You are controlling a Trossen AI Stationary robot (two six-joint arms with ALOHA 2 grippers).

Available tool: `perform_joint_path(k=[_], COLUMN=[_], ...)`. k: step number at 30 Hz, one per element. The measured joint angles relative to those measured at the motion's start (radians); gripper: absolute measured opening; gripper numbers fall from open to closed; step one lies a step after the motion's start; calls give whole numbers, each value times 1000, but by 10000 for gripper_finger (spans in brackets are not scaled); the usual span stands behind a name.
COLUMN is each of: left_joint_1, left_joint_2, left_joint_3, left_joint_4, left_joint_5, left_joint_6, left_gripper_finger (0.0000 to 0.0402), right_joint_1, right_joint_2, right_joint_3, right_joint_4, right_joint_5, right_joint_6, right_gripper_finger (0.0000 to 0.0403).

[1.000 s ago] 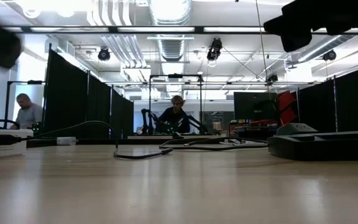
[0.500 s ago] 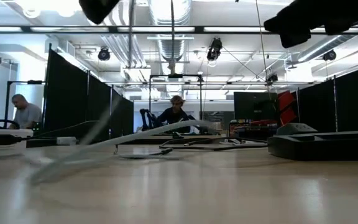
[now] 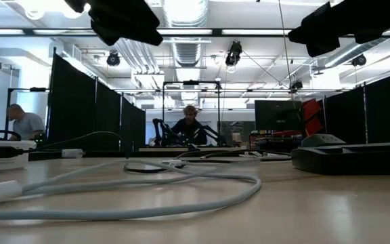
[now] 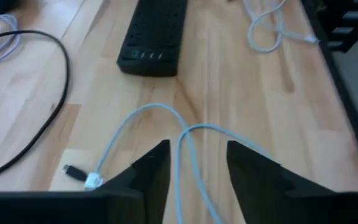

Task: Insert USB
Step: Insert the bottom left white charger cable into the black outlet extension

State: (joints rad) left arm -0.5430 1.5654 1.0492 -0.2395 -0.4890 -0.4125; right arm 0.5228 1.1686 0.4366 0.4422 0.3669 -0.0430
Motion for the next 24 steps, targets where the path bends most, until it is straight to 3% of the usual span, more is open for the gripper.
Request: perform_joint_path(k=[5,11,16,20,24], left_joint_1=[-5,-34,-84,-125,-156], left_joint_2=[-5,-15,-18,-18,-18], left_joint_3=[0,0,0,-11,-38], left_joint_4=[-61,-305,-481,-496,-495], left_joint_5=[-39,-138,-248,-281,-291], left_joint_6=[-48,-242,-436,-496,-527], left_gripper_finger=[175,157,133,116,105], right_joint_1=[-10,-92,-196,-302,-369], right_joint_2=[115,382,568,688,787], right_joint_3=[20,231,487,673,769], right_joint_4=[44,19,-175,-386,-525], right_joint_5=[-14,-198,-208,-209,-216], right_joint_6=[-4,-84,-188,-128,-104], right_gripper_finger=[145,154,166,179,184])
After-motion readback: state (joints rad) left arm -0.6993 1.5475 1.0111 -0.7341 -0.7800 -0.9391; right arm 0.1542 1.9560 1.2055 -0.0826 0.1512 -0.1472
